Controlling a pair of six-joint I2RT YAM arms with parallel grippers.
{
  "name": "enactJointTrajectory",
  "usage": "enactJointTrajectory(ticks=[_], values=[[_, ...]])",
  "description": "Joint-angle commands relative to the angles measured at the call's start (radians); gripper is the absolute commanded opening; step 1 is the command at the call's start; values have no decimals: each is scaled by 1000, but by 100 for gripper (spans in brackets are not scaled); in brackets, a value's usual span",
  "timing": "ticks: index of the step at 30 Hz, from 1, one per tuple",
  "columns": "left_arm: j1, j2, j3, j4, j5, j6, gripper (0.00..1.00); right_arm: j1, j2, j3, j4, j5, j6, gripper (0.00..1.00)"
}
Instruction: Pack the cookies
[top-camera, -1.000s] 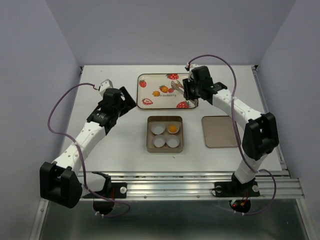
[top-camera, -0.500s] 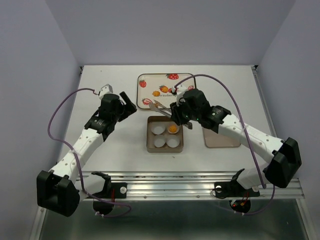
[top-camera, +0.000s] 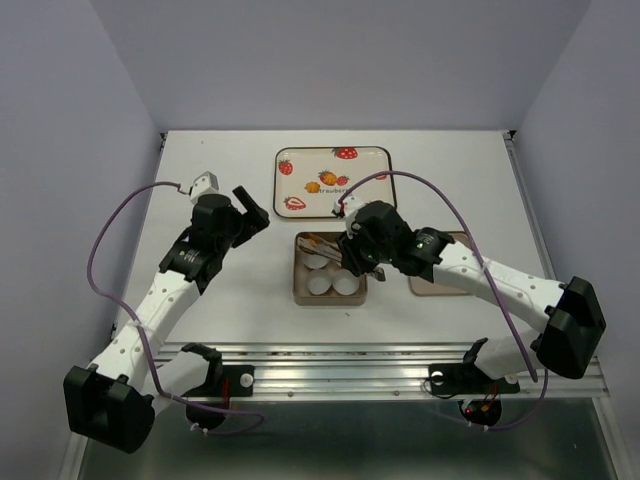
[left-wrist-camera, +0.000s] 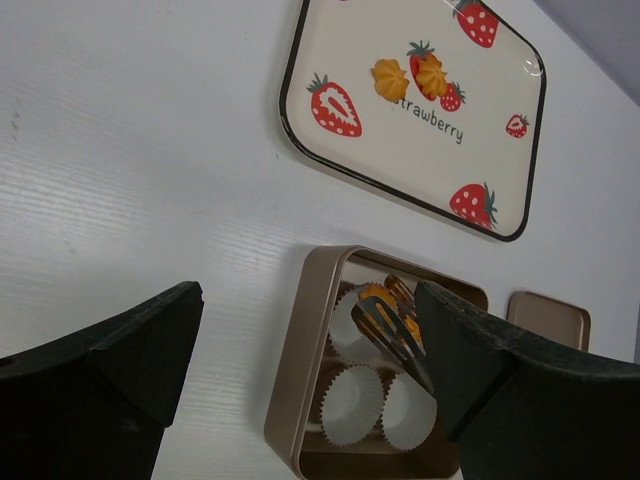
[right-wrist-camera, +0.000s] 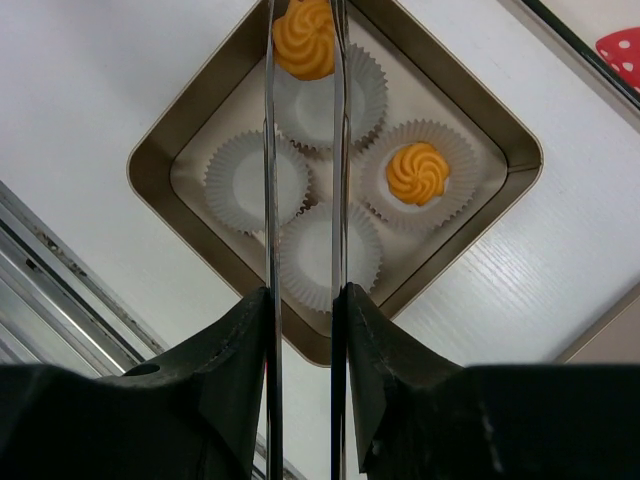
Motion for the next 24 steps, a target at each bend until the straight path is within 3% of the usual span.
enactJointTrajectory(ticks=[1, 24], values=[[1, -34, -20, -5, -9, -1, 99, 16, -39, -5, 2, 21, 10, 33], [2, -45, -8, -30, -57, 1, 99, 16, 23, -7, -41, 10, -10, 34]])
